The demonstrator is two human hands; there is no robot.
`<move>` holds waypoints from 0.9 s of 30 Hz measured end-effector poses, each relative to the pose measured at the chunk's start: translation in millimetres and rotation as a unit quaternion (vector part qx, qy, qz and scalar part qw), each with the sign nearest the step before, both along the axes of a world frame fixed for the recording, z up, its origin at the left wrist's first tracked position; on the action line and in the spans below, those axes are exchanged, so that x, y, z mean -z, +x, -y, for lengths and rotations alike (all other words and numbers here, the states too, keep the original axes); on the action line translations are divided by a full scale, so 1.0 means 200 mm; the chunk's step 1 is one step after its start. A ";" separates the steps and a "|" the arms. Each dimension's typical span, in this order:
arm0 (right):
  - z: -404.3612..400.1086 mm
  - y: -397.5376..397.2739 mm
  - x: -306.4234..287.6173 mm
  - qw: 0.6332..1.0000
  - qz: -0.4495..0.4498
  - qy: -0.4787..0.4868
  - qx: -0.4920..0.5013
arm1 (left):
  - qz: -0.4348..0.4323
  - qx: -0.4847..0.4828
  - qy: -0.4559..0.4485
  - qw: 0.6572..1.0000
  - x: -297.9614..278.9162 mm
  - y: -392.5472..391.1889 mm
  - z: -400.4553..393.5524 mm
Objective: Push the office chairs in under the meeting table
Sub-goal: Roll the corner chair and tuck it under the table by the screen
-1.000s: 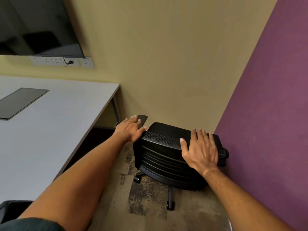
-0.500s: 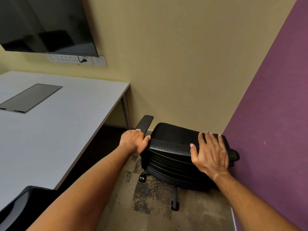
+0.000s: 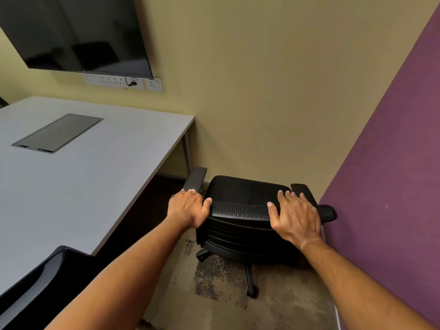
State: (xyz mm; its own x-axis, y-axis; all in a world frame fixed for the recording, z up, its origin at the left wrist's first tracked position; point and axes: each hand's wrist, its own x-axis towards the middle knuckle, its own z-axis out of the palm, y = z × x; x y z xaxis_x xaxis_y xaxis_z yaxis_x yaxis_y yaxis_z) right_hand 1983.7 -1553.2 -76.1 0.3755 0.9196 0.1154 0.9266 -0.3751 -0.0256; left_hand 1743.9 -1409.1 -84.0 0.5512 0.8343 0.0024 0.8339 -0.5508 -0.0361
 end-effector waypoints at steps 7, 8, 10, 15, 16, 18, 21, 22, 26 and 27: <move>-0.11 -0.08 -0.06 0.999 -0.006 0.010 -0.039 | 0.014 -0.066 -0.002 0.998 -0.05 -0.13 0.03; -0.12 -0.09 -0.07 0.999 -0.009 0.012 -0.045 | 0.019 -0.077 -0.001 0.997 -0.05 -0.14 0.03; -0.16 -0.09 -0.07 0.998 -0.015 0.017 -0.058 | 0.021 -0.094 -0.001 0.995 -0.06 -0.17 0.04; -0.30 -0.10 -0.05 0.993 -0.001 0.037 -0.114 | 0.013 -0.142 -0.014 0.990 -0.06 -0.24 0.05; -0.33 -0.10 -0.05 0.991 -0.001 0.040 -0.124 | 0.012 -0.151 -0.017 0.988 -0.07 -0.25 0.05; -0.41 -0.10 -0.04 0.988 -0.001 0.049 -0.144 | 0.012 -0.169 -0.019 0.985 -0.07 -0.26 0.04; -0.54 -0.10 -0.03 0.983 -0.006 0.049 -0.180 | 0.018 -0.200 -0.026 0.979 -0.08 -0.29 0.01; -0.58 -0.10 -0.03 0.980 -0.007 0.049 -0.191 | 0.018 -0.212 -0.027 0.977 -0.08 -0.29 0.00; -0.76 -0.11 -0.01 0.971 -0.011 0.048 -0.234 | 0.024 -0.259 -0.023 0.965 -0.07 -0.31 -0.05; -0.80 -0.11 -0.01 0.968 -0.011 0.046 -0.245 | 0.028 -0.271 -0.021 0.962 -0.07 -0.31 -0.06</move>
